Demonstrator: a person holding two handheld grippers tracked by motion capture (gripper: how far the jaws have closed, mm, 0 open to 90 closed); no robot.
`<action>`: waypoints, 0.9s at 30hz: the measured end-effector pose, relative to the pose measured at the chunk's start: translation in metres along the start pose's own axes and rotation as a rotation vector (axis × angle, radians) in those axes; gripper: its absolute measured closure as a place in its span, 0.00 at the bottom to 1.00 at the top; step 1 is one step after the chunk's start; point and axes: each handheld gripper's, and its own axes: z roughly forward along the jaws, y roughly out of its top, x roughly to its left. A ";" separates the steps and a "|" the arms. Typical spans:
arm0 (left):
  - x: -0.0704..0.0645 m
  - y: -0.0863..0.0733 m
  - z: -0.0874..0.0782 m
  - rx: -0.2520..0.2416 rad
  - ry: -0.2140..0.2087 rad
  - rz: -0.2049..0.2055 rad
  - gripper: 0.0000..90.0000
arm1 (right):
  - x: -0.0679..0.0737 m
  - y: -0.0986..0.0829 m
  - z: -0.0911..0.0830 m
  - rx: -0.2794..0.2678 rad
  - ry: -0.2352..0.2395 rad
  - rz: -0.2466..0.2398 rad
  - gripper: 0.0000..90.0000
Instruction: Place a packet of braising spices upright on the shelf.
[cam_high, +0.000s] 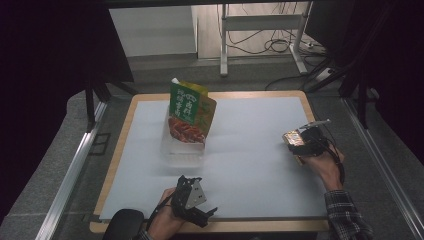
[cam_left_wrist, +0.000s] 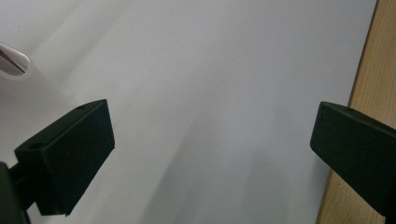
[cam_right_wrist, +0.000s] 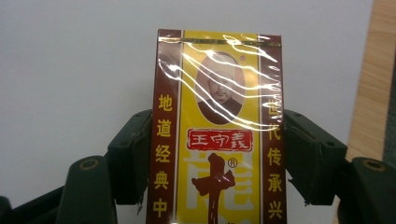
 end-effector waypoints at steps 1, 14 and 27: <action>0.000 0.000 0.000 0.000 0.000 0.000 0.00 | 0.003 0.000 -0.001 -0.003 0.009 -0.011 0.35; 0.000 0.000 0.000 -0.004 0.000 -0.003 0.00 | 0.048 0.000 -0.007 -0.017 0.125 -0.127 0.35; 0.001 0.000 -0.001 -0.007 0.000 -0.004 0.00 | 0.096 -0.003 -0.005 0.008 0.242 -0.234 0.35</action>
